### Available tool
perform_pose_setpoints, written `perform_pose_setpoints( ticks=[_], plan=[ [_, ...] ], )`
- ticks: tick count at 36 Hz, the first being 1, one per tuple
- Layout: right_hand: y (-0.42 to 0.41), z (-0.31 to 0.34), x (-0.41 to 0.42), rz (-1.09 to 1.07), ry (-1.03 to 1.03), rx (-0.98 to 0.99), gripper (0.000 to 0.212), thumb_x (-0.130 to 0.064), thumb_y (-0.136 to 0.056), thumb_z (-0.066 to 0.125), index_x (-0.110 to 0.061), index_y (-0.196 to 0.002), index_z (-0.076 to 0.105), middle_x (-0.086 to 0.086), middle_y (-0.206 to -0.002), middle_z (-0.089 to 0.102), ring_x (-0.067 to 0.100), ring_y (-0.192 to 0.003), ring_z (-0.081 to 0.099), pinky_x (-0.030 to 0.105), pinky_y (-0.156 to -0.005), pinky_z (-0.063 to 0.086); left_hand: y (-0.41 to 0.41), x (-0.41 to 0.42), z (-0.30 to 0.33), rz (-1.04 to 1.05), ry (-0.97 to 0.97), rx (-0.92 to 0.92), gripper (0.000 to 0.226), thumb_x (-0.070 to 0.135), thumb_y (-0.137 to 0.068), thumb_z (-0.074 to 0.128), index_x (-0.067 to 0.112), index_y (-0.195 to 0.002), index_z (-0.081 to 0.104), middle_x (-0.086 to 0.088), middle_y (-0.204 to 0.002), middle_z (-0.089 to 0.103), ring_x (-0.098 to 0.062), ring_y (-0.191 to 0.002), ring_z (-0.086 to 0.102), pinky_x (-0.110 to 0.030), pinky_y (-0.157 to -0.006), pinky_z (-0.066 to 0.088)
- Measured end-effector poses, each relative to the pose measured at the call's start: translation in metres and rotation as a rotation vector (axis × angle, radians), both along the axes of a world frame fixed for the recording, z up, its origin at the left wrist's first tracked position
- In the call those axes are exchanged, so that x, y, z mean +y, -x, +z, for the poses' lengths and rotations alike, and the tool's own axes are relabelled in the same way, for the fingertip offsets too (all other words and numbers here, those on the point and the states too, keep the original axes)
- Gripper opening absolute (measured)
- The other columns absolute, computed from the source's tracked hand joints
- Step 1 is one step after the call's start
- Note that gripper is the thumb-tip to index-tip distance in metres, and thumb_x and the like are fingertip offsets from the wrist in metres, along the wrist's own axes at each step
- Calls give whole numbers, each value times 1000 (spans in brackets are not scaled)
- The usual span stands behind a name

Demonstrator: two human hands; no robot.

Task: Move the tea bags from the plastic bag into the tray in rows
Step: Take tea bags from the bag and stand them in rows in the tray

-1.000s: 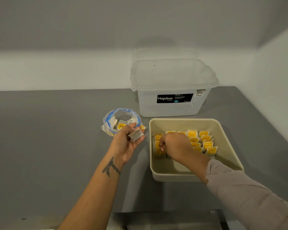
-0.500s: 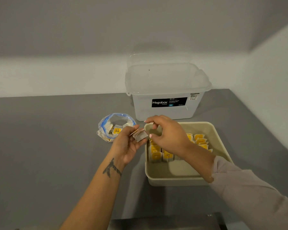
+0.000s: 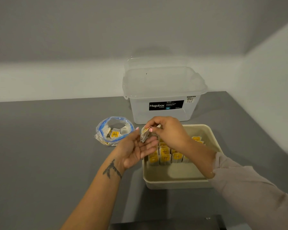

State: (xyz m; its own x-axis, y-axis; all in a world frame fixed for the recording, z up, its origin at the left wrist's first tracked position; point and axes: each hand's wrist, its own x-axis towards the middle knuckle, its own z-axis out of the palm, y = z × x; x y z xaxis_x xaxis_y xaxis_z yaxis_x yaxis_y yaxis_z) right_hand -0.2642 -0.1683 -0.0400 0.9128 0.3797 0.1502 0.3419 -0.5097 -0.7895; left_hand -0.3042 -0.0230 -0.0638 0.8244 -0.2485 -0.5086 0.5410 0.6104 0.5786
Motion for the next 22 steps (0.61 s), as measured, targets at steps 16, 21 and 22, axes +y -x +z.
perform_pose_setpoints(
  ticks=[16, 21, 22],
  plan=[
    [11, -15, -14, -174, -325, 422, 18, -23, -98, 50, -10, -105, 61, -1, -78, 64, 10, -49, 57, 16, -48, 42, -6, -11, -3, 182, -277, -136, 27, 7, -88, 59, 3, -115, 60, -9, -99, 70, -15, -79, 68, -20, -63, 56],
    [12, -16, -17, -184, -389, 441, 9, -9, -90, 62, -10, -99, 65, 4, -77, 69, 7, -46, 54, 14, -50, 46, -5, -12, -3, 176, -240, -125, 21, 12, -91, 57, 2, -108, 62, -11, -86, 73, -12, -63, 69, -23, -62, 57],
    [11, -16, -18, -195, -387, 437, 11, -8, -89, 62, -8, -100, 66, 4, -76, 69, 8, -47, 54, 14, -51, 47, -5, -12, -3, 176, -230, -120, 19, 14, -92, 56, 3, -106, 62, -11, -84, 73, -13, -62, 69, -24, -62, 57]
  ],
)
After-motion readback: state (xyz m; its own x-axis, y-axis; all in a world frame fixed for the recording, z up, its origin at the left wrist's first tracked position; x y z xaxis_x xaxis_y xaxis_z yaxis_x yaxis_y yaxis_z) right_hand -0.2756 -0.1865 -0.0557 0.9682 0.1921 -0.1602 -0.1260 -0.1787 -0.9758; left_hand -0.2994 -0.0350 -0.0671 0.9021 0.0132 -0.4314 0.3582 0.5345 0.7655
